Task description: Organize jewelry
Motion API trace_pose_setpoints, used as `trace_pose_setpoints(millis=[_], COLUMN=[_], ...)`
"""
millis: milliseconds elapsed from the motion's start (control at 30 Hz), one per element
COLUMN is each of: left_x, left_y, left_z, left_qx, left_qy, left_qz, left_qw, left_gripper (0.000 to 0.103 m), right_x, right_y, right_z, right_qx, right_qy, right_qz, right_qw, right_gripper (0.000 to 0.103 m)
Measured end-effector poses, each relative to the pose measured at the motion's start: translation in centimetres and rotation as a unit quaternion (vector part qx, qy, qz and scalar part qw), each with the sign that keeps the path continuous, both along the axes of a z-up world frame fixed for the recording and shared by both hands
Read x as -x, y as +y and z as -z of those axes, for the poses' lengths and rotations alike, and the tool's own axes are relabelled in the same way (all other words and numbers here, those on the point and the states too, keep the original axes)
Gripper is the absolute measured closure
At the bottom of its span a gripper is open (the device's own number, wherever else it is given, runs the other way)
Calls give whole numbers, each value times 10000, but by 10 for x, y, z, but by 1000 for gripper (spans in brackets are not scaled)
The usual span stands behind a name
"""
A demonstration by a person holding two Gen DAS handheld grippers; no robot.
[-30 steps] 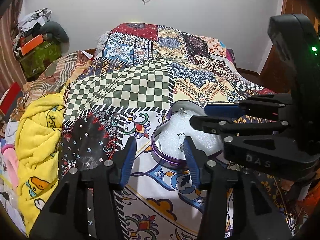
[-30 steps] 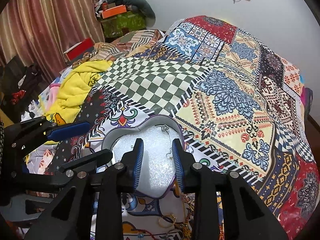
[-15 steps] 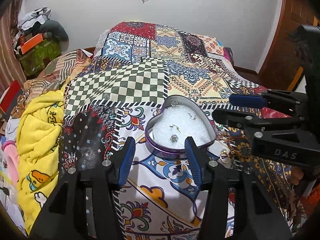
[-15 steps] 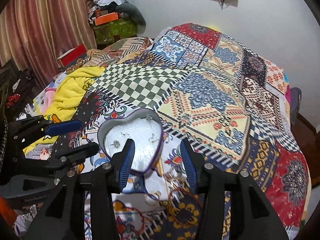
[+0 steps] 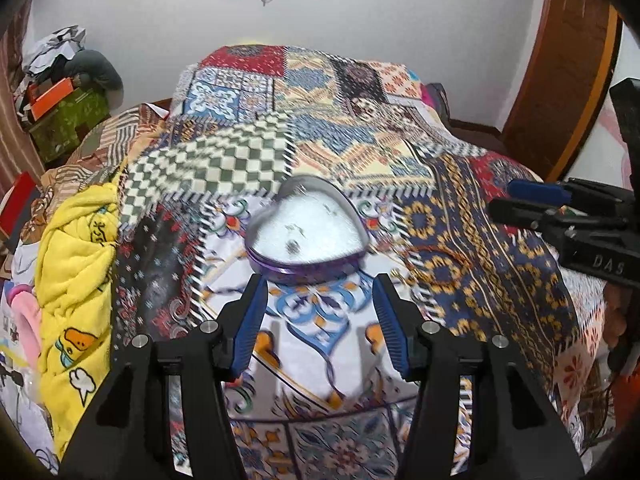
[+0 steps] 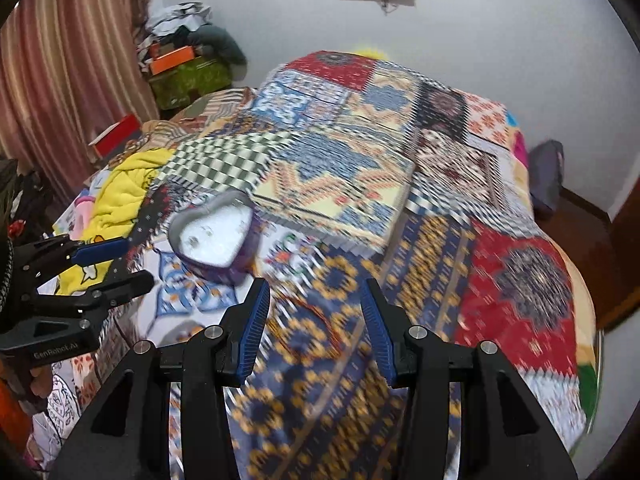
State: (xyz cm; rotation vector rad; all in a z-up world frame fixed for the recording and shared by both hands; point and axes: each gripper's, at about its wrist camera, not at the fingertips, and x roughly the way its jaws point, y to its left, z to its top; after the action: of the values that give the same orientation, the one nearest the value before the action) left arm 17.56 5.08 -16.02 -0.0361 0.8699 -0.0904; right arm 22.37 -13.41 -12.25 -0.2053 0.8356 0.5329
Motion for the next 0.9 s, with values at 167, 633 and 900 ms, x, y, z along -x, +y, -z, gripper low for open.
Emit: trace_pose_setpoints(millis=[167, 633, 900], left_x=[7, 2, -2], left_y=[-17, -57, -71], left_z=[17, 54, 65], left_qx=[159, 158, -100], left_qy=[362, 761, 627], left_qz=[143, 221, 351], left_qw=[9991, 9967, 9974], left_gripper=[50, 57, 90], right_x=[9, 23, 14], right_y=[-29, -62, -48], right_z=[8, 32, 47], right_qx=[24, -38, 5], right_qy=[149, 484, 614], right_qz=[240, 398, 197], right_qw=[9996, 9980, 9979], right_gripper=[60, 59, 50])
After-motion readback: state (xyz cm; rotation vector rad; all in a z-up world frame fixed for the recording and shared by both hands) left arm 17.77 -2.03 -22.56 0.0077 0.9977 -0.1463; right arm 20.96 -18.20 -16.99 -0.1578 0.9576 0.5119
